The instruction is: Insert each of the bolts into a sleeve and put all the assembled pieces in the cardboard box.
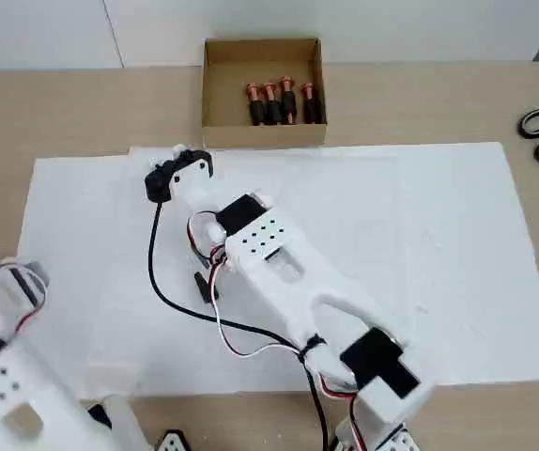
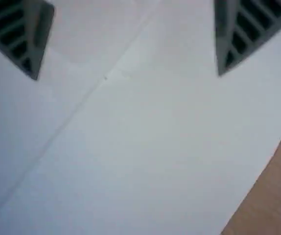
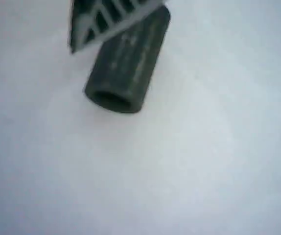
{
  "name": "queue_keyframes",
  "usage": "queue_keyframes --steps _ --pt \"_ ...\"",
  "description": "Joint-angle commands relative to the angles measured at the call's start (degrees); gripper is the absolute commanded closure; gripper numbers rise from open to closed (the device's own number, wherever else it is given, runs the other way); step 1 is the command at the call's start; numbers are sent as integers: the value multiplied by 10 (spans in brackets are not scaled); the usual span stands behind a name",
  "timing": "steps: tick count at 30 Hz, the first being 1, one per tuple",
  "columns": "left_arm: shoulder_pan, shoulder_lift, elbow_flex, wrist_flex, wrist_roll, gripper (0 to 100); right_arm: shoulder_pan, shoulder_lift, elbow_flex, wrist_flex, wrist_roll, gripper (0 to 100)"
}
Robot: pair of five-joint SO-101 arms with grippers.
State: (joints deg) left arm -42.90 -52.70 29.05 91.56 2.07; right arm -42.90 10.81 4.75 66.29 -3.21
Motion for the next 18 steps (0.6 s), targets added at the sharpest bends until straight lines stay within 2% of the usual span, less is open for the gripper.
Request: queue_keyframes --steps 1,8,18 --pt "0 -68 24 -27 2 778 -12 15 -17 -15 -22 788" --pt "0 -31 36 -26 -8 778 -56 40 -18 -21 -22 787" --pt "0 4 31 -27 -8 778 -56 40 -27 -19 -21 787"
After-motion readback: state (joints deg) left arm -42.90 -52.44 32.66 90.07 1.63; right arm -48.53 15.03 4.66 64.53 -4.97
